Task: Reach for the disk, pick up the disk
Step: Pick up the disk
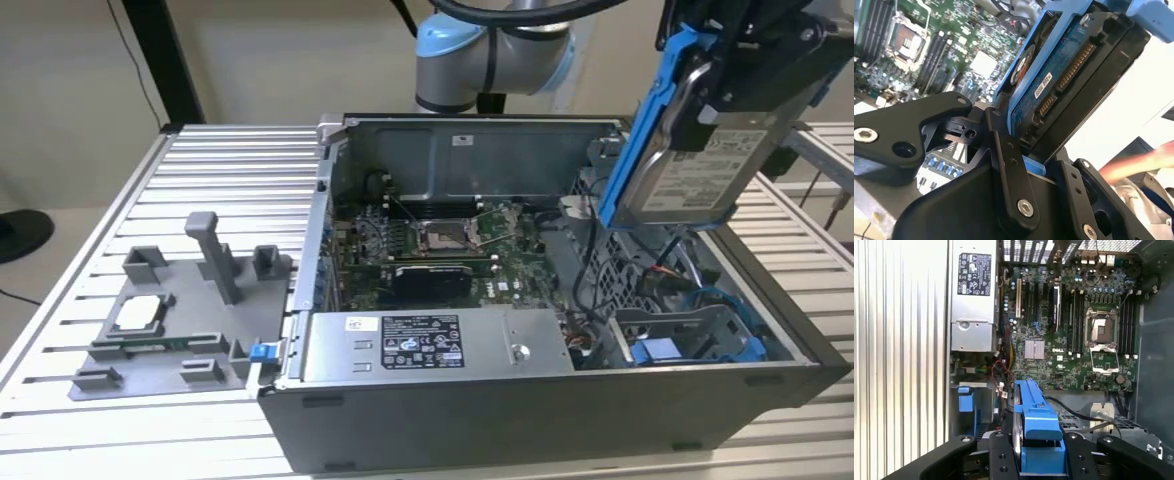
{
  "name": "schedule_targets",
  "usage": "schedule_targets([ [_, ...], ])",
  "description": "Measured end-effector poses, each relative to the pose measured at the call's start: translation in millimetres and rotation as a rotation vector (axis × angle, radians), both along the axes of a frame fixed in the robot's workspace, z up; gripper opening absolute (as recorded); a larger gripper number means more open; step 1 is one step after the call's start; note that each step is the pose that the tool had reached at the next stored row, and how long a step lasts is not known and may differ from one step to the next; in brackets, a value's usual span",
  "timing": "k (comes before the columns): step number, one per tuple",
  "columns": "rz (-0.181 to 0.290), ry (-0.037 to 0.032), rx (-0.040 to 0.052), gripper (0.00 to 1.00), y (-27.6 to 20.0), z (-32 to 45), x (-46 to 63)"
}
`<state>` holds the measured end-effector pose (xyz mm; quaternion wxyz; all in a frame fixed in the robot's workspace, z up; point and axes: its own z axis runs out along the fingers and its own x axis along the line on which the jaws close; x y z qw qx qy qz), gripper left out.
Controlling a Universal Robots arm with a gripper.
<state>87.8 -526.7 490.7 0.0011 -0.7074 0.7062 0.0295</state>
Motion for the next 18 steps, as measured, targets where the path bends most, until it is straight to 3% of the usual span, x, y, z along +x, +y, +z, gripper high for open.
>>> schedule_targets([
  [9,0.0,0.0037,-0.0001,0.0,-38.8,-4.8,2.7],
  [14,0.0,0.0037,0.0001,0.0,-51.8,-12.5,3.5],
  [18,0.0,0.0037,0.0,0.0,-57.5,-19.7,4.8],
])
